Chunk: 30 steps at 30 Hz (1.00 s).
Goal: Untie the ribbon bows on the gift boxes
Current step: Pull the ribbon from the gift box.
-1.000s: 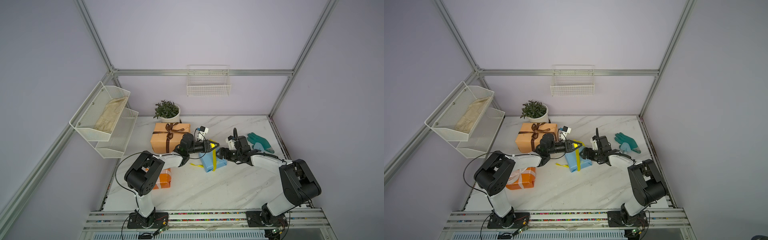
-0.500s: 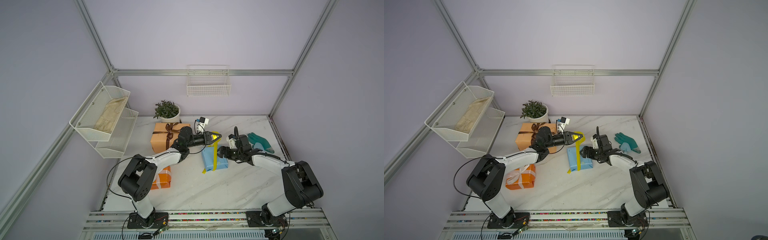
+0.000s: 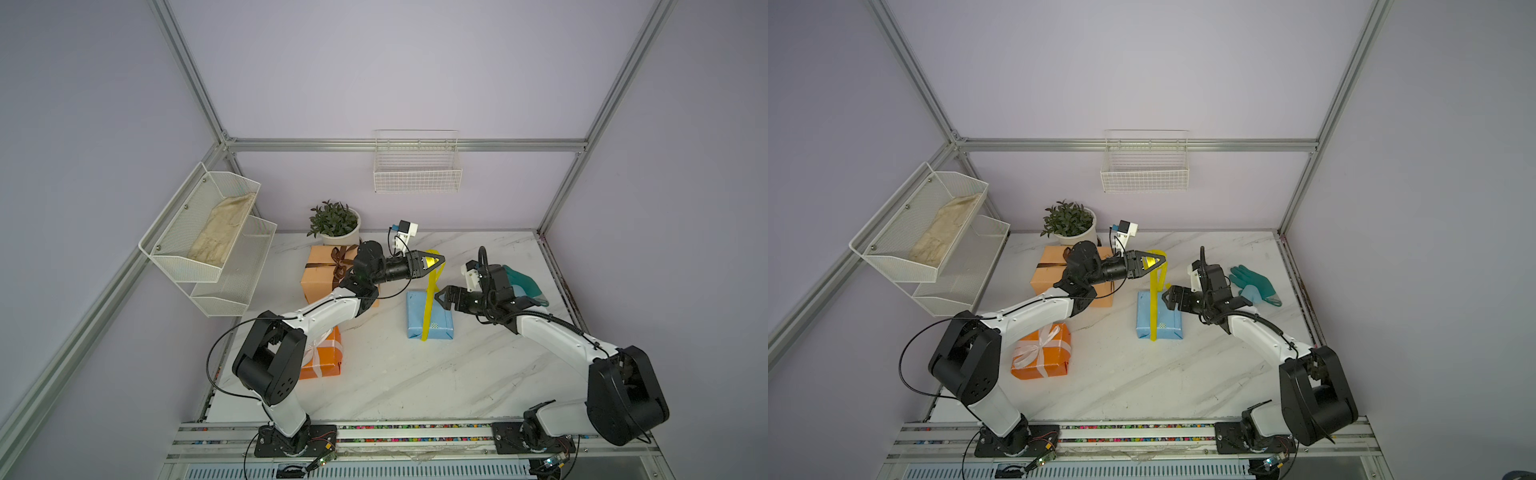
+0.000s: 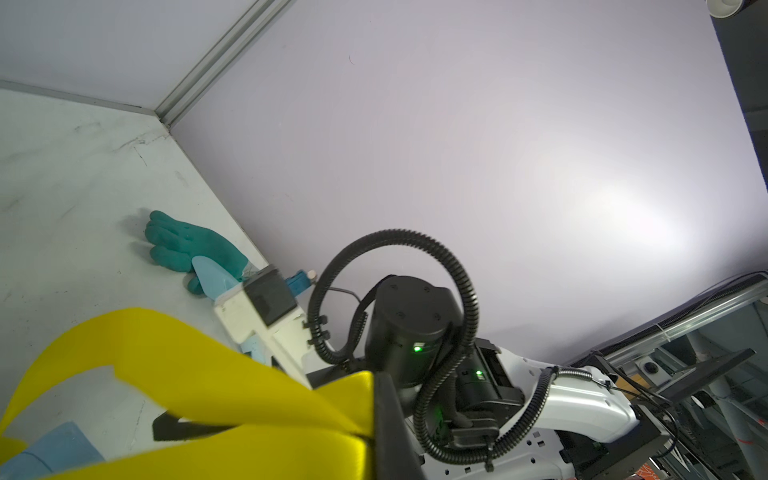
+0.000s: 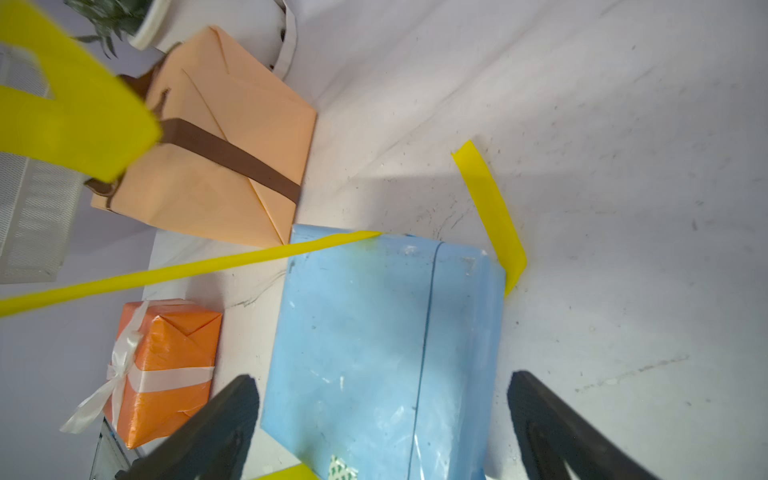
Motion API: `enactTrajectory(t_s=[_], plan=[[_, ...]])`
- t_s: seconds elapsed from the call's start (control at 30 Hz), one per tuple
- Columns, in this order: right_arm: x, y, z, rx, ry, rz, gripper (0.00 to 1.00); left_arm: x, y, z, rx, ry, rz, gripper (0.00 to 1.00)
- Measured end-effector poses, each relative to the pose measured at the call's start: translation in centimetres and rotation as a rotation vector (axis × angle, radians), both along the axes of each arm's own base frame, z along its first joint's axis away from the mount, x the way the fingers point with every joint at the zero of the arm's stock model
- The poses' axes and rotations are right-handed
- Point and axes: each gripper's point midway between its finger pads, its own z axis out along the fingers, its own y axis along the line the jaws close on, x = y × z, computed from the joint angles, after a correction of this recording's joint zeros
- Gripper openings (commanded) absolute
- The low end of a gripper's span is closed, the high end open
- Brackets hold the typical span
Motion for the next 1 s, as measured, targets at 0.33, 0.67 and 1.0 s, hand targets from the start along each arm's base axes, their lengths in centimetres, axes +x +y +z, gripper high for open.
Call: enactTrajectory(t_s=[0.33, 0.67, 1.0], plan=[[-0.8, 2.0, 6.9, 0.102, -0.407, 0.184, 0.97, 0.2, 0.2, -0.7, 0.02, 0.028, 0.013, 0.0], [0.6, 6.8, 4.8, 0.196, -0.548, 0.474, 0.9, -0.1, 0.5, -0.6, 0.034, 0.021, 0.023, 0.0], [-2.6, 7.4, 8.0, 0.239, -0.654, 0.629, 0.86, 0.7, 2.5, -0.5, 0.045, 0.003, 0.08, 0.0]])
